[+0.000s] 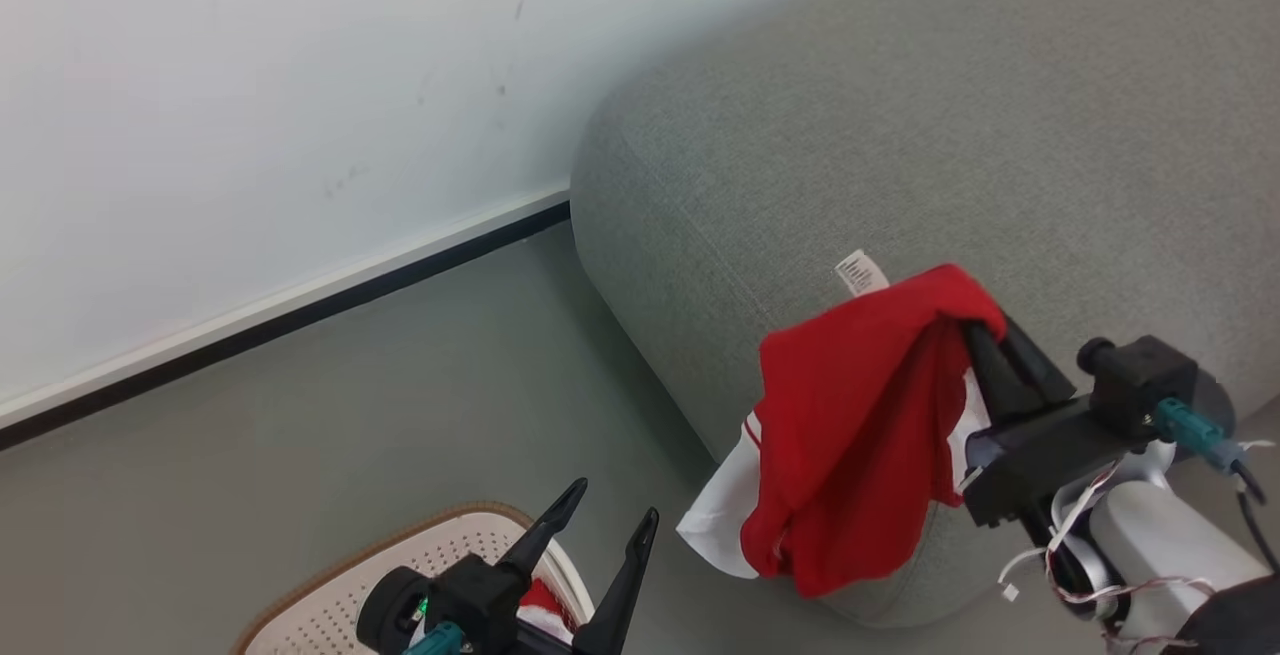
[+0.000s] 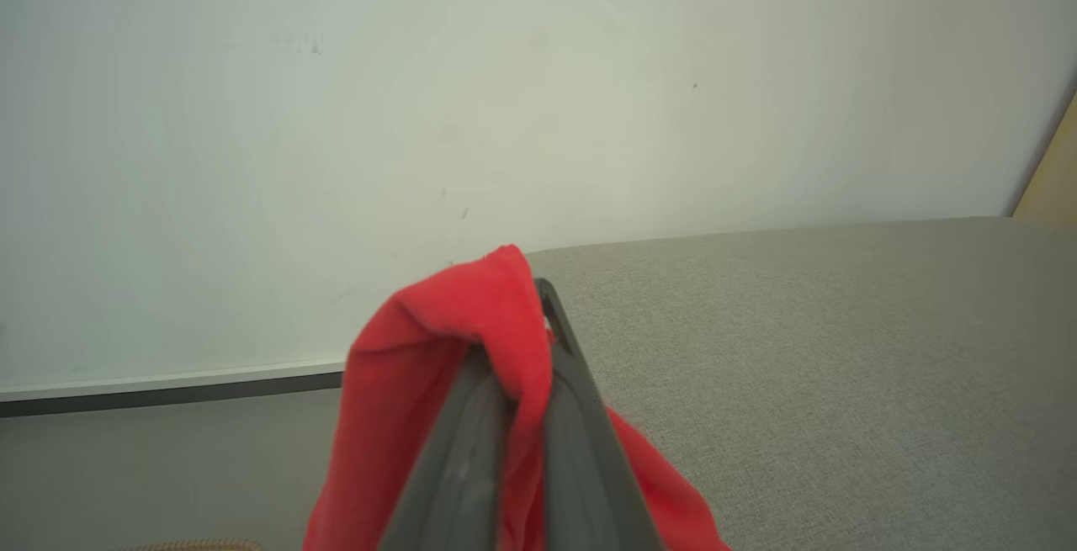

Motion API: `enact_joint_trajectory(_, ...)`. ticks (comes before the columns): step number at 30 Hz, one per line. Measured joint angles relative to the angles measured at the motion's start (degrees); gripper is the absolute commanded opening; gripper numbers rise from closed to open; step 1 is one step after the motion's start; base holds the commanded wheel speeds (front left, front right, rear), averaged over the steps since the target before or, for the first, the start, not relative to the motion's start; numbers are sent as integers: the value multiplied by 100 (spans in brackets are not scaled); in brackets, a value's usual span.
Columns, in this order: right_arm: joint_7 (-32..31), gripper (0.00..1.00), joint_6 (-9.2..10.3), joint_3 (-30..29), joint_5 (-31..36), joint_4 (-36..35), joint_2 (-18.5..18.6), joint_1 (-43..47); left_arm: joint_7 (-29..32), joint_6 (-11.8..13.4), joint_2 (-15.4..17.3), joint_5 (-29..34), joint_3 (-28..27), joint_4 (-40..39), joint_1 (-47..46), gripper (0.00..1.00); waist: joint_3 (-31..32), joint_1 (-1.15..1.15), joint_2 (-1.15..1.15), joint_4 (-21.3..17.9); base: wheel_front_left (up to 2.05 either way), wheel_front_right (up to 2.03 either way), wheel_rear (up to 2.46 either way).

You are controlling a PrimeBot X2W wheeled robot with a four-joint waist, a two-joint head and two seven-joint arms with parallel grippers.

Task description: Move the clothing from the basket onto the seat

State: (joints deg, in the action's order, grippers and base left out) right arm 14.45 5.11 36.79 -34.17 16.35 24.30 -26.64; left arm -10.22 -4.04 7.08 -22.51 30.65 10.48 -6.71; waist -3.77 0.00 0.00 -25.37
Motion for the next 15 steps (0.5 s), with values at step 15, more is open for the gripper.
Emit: enact_joint_trajectory(15, 12, 0, -516, -560, 245, 595, 268, -2448, 207, -8, 113, 297, 133, -533, -506, 100, -762, 1, 0, 333, 0, 0, 0)
